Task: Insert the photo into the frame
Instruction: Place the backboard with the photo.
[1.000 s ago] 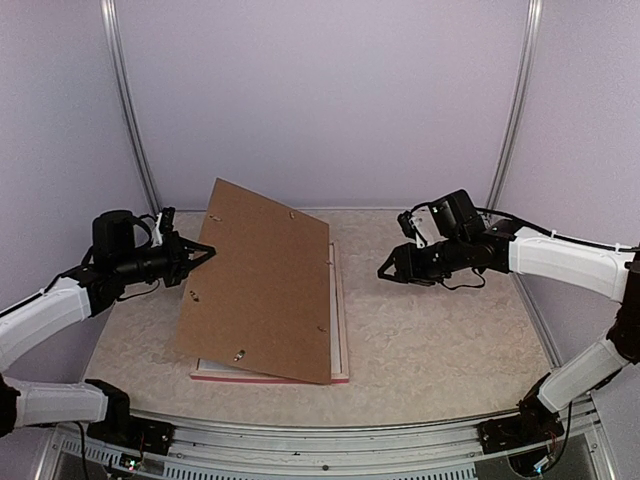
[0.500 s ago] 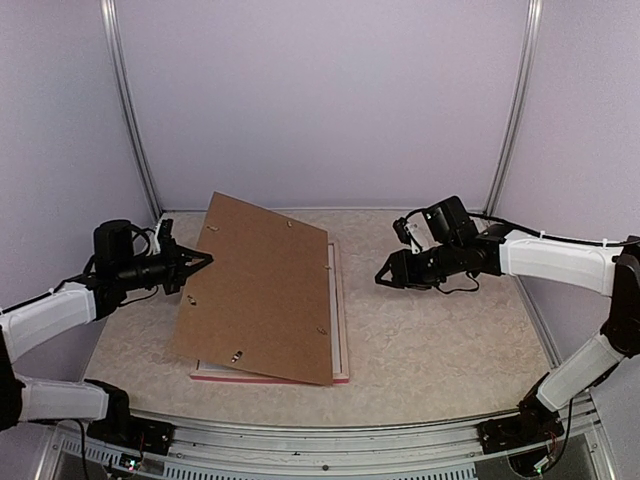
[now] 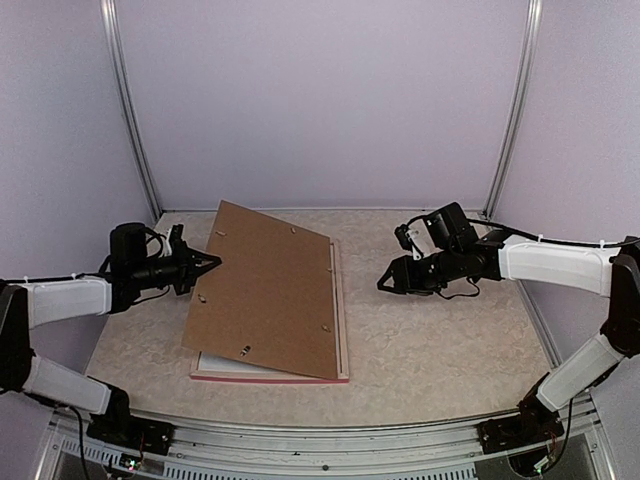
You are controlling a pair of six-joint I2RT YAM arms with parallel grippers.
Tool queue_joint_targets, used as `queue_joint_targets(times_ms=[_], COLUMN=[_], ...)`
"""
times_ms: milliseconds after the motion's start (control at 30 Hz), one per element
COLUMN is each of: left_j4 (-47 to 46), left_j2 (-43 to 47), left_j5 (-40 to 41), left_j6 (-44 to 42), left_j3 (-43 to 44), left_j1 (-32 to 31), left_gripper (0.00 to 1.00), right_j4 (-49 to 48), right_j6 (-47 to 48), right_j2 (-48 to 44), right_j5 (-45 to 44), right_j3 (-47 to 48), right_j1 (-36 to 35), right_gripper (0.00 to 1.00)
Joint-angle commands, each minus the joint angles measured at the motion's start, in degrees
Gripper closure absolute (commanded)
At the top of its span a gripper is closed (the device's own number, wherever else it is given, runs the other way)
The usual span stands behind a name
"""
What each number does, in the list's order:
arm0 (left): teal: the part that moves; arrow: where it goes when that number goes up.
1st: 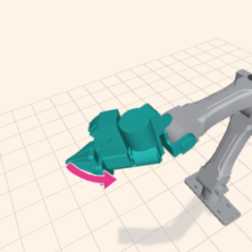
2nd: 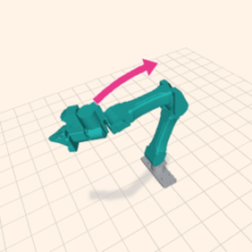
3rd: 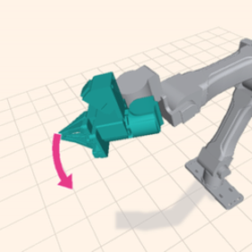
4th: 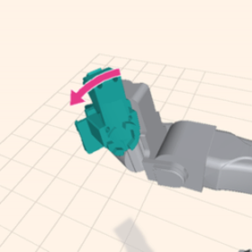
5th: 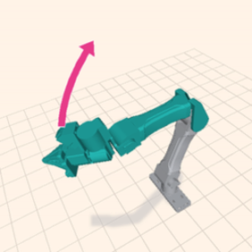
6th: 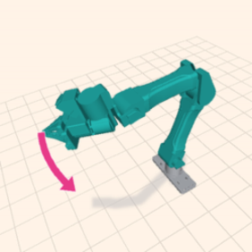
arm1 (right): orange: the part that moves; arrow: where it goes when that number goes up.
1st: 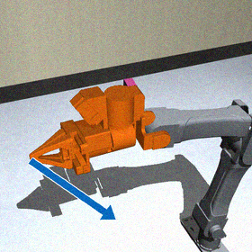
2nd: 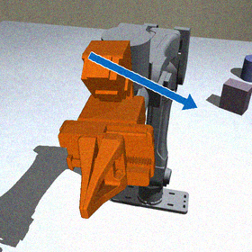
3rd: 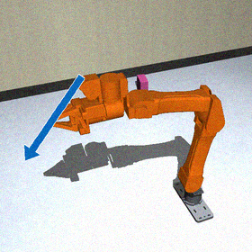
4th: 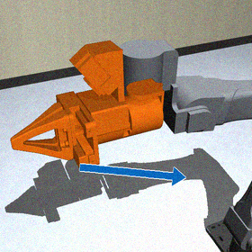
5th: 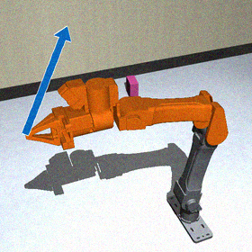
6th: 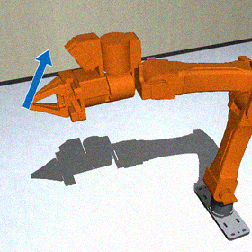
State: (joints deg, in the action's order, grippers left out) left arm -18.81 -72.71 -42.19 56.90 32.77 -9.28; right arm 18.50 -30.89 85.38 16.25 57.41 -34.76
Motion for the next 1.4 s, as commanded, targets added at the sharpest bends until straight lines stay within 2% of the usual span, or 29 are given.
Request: queue_joint_targets(times_ms=[0, 1367], left_j4=[-6.7, -11.85], left_j2=[-2.26, -12.97], left_j5=[-3.56, -4.92], left_j6=[0.68, 2.25], left_j3=[1.23, 5.1], left_j1=[0.49, 1.46], left_gripper=[1.0, 1.0], right_j4=[-1.01, -1.54], right_j6=[0.51, -0.04], right_j2=[-0.05, 0.51], right_j5=[0.12, 0.68], right_j3=[-0.85, -1.88], right_j1=[0.62, 0.6], right_gripper=[0.5, 0.5])
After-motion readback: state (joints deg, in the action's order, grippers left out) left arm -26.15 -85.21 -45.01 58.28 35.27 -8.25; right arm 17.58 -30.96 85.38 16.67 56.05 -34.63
